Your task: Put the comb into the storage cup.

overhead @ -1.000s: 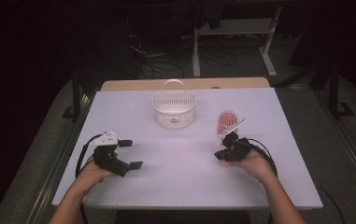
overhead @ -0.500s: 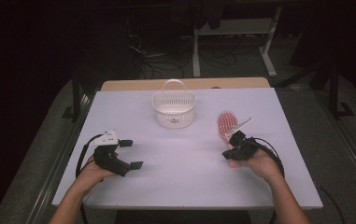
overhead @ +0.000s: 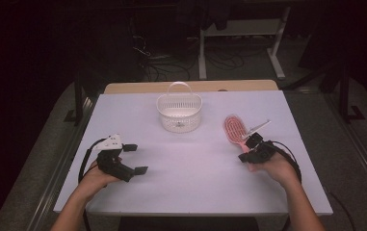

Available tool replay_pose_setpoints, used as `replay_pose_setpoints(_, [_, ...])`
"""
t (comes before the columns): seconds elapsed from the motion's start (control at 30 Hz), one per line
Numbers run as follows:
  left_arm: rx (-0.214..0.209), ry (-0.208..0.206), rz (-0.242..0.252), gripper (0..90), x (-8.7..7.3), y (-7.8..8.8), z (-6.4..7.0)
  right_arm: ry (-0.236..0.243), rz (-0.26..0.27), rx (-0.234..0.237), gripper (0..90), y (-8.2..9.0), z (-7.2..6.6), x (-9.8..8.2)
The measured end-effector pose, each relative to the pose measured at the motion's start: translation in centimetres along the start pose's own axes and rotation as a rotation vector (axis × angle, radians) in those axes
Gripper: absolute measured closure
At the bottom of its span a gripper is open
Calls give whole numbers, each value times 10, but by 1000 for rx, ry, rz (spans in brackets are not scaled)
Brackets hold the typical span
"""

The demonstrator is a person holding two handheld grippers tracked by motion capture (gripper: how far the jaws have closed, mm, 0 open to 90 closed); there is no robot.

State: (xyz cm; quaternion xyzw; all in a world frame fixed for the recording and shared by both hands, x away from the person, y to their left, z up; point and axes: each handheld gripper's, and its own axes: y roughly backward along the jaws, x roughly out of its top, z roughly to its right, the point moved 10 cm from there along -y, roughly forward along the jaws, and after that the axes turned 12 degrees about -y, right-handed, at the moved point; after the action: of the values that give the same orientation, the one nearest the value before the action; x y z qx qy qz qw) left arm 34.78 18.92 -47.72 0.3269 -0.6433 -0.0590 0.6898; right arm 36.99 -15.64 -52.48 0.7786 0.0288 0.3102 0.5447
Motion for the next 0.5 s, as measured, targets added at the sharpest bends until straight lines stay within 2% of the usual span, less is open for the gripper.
replay_pose_setpoints(0.5, [1, 2, 2, 0, 0, 0, 0, -67, 16, -50, 888, 10, 31, -8])
